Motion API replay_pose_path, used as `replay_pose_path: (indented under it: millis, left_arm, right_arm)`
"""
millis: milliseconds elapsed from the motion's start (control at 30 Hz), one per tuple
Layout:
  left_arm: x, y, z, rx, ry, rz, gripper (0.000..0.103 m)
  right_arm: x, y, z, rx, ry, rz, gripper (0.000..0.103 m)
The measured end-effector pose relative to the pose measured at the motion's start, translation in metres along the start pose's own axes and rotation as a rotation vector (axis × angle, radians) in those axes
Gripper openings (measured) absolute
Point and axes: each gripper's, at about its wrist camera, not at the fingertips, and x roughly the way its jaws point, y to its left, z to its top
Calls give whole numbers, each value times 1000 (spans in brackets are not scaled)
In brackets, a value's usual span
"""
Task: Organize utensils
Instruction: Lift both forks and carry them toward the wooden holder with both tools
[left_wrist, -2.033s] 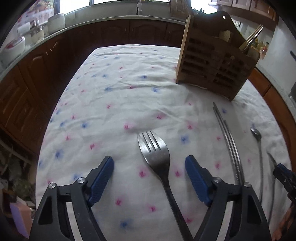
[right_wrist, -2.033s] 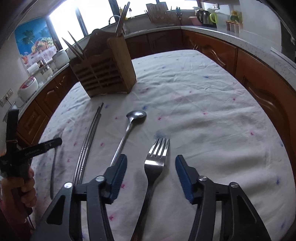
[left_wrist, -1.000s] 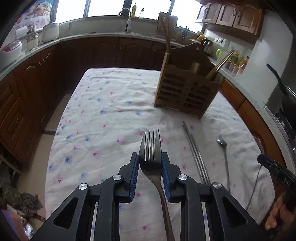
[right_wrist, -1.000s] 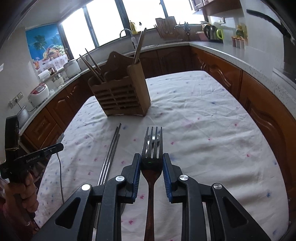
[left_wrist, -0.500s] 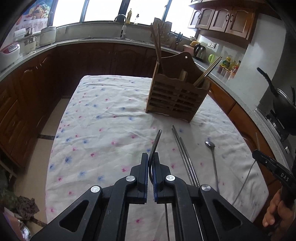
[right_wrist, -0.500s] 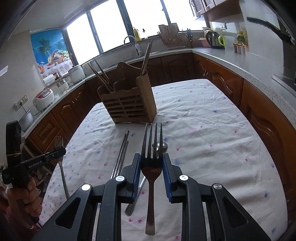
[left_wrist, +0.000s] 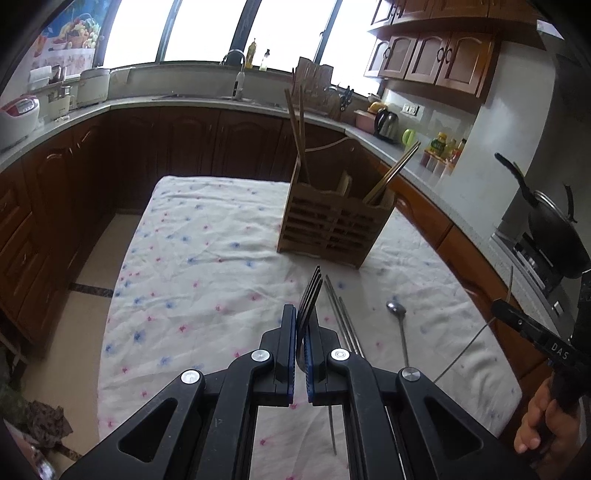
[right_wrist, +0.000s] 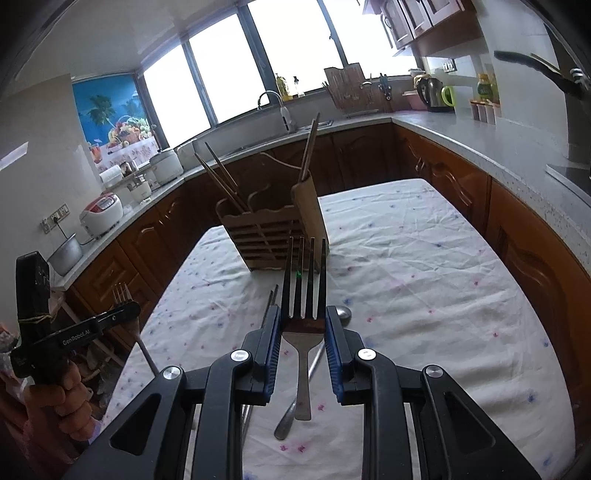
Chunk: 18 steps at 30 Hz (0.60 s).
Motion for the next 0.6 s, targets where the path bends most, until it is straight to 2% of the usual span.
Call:
replay_pose_path:
  millis: [600]
  left_arm:
    - [-21, 6, 30, 7, -116, -4, 2]
  right_arm:
    - [-1, 14, 42, -21, -92, 47, 23]
